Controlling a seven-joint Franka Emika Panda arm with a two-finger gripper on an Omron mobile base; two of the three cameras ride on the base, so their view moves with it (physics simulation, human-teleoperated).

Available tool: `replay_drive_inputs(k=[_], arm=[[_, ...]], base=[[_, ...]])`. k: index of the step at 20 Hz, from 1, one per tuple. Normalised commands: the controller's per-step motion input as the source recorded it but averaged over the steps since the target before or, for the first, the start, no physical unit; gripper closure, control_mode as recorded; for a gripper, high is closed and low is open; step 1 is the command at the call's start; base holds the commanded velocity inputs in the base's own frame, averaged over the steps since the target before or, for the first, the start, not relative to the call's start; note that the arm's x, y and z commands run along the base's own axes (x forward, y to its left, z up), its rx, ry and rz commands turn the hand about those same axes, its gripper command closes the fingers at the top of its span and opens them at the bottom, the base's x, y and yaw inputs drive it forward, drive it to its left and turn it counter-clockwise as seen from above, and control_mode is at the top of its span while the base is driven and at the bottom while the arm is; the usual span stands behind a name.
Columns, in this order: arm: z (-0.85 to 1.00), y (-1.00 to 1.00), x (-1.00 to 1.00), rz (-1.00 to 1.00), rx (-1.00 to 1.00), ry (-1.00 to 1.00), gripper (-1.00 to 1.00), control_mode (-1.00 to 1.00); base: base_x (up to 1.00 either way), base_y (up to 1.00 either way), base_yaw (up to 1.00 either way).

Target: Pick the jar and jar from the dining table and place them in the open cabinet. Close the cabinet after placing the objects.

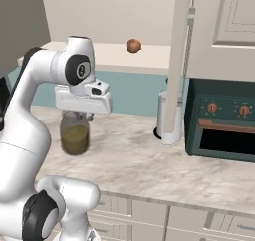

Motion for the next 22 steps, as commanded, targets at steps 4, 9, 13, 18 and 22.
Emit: replay_drive_inputs(k=[4,9,13,18,22], arm=[[0.14,0.38,-0.01,-0.04,0.0,-0.1,1.0,-1.0],[0.36,0.52,-0.03,-0.23,0.0,-0.07,1.0,-1.0],[0.43,0.26,-0.01,-0.33,0.0,-0.02,1.0,-1.0],[0.41,0.07,-0.04,-0.39,0.04,-0.02,1.0,-1.0],[0.49,0.06,0.0,-0.36,0.03,0.0,1.0,-1.0]], base=[[0.0,0.0,0.0],[0.0,0.0,0.0],[0.0,0.0,0.0],[0.0,0.0,0.0],[0.0,0.0,0.0]])
